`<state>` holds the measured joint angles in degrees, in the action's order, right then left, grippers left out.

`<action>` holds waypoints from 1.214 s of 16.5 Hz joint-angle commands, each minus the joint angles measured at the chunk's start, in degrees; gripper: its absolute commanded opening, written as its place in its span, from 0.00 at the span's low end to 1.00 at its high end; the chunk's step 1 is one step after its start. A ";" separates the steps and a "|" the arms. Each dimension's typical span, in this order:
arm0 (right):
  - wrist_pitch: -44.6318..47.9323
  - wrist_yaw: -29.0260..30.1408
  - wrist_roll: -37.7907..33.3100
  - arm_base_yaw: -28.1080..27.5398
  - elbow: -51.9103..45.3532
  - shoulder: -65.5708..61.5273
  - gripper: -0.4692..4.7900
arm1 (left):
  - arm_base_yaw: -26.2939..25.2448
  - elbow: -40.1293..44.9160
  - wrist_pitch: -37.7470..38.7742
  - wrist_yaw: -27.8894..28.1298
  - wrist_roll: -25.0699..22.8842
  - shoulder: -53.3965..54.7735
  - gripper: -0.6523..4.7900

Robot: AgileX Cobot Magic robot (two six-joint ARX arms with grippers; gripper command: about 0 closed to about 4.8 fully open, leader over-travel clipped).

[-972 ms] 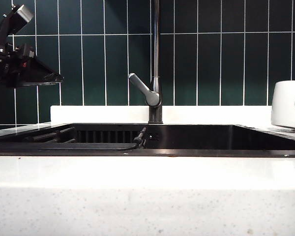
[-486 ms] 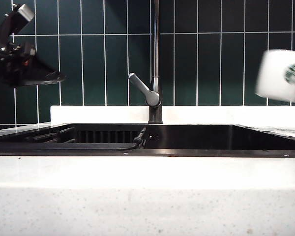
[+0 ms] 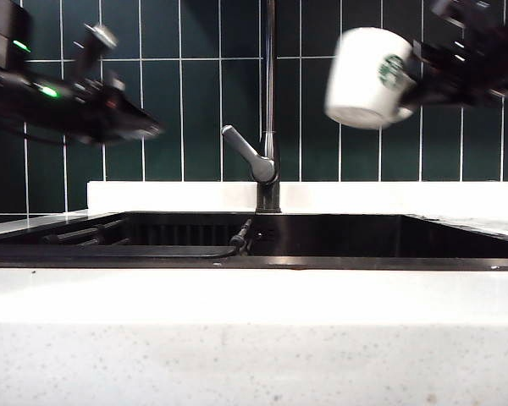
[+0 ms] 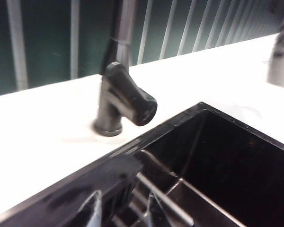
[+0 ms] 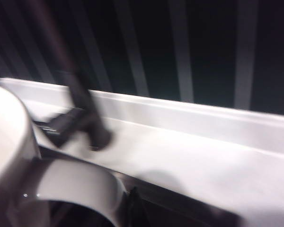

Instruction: Pick up the mug next to the sink, go to the faucet to get some water, pour the water into the sink, and finally put the mug back to its place.

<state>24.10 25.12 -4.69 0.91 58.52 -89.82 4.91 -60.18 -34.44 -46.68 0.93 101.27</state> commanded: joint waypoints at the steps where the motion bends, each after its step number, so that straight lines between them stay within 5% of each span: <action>1: 0.35 2.21 -0.63 3.98 4.90 0.81 0.09 | 1.20 -6.78 2.08 -1.14 -0.63 6.05 0.34; 12: -5.97 1.36 0.90 12.33 9.14 -0.33 0.09 | 3.61 -40.65 6.27 -11.41 -0.87 27.74 0.35; 20: -9.49 2.14 1.16 13.51 18.16 -5.49 0.09 | 7.26 -41.46 2.25 -14.62 -1.99 28.37 0.35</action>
<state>13.17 26.52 -3.11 14.06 75.44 -95.50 11.27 -101.38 -30.30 -59.02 -0.60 130.06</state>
